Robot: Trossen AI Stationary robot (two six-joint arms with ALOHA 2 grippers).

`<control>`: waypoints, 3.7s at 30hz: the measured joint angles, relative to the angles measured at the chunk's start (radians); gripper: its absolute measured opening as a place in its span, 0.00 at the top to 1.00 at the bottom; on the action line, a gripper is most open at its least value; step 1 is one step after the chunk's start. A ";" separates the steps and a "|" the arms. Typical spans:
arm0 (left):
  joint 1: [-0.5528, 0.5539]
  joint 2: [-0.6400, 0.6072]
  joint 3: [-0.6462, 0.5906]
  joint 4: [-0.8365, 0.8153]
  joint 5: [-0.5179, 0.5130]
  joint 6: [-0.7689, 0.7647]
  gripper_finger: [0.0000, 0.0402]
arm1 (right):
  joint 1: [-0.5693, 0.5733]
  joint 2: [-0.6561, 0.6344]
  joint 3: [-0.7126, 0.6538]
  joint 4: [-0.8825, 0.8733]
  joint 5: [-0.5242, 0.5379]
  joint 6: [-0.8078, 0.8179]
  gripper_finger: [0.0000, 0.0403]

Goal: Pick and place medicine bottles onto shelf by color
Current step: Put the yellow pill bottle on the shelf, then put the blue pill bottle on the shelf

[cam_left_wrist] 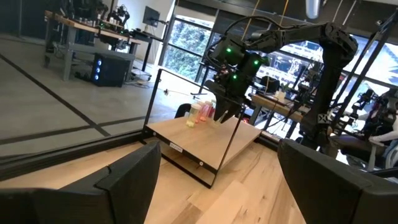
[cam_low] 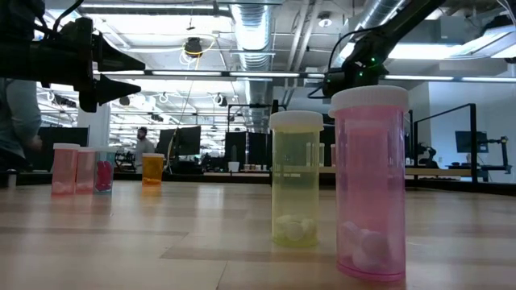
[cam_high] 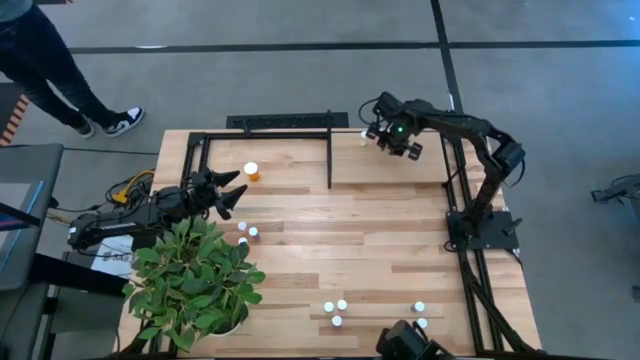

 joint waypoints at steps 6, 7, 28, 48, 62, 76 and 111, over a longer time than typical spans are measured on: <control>0.000 0.000 0.000 0.000 0.000 0.000 0.22 | 0.000 0.000 0.000 0.001 0.000 0.000 0.68; 0.000 0.000 0.000 0.000 0.000 0.000 0.22 | 0.000 0.000 0.000 0.001 0.000 0.000 0.68; 0.000 0.000 0.000 0.000 0.000 0.000 0.22 | 0.003 0.064 0.020 0.040 0.000 -0.004 0.62; 0.000 0.000 0.000 0.000 0.000 0.000 0.22 | 0.003 0.062 0.131 -0.061 0.026 -0.070 0.31; 0.000 0.000 0.000 0.000 0.000 0.000 0.22 | 0.017 0.046 0.294 -0.387 0.018 -0.182 0.29; 0.000 0.000 0.000 0.000 0.000 0.000 0.22 | 0.082 -0.377 0.058 -0.435 0.057 -0.158 0.29; 0.000 0.000 0.000 0.000 0.000 0.000 0.22 | 1.477 -0.456 -0.389 -0.068 -0.024 1.327 0.29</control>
